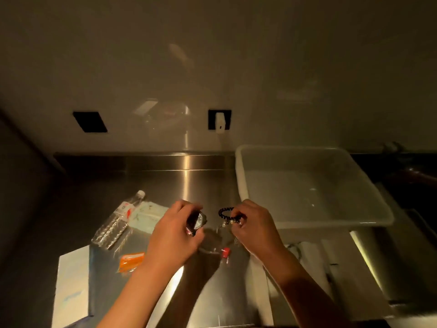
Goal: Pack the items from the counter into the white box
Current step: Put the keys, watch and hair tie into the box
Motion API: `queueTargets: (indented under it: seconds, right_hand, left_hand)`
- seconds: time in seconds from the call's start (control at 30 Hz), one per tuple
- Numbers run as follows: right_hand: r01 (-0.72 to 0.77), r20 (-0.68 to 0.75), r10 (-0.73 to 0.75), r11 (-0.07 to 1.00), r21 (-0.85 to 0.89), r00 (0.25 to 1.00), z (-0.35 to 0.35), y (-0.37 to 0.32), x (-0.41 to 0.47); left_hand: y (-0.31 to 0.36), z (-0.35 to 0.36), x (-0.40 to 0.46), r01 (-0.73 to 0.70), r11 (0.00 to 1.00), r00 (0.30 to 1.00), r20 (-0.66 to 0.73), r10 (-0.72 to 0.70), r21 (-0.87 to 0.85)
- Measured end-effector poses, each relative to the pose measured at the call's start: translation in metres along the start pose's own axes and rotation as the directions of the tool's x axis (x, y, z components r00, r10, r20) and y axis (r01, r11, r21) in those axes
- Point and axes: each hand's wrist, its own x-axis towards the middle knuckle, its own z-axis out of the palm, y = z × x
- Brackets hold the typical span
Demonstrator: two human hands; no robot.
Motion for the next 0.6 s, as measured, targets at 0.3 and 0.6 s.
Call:
queueTargets:
  seconds: [0.3,0.6]
  right_hand:
    - [-0.149,-0.169,0.148,0.989,0.007,0.974,-0.087,0.079,-0.040]
    - [-0.282,-0.226,0.284,0.959,0.040,0.932,-0.132,0.150,-0.075]
  left_hand:
    - [0.102,0.080,0.020,-0.228,0.972,0.960,0.154,0.235,-0.062]
    - [0.157,0.159,0.009,-0.302,0.949,0.880,0.357,0.314,-0.092]
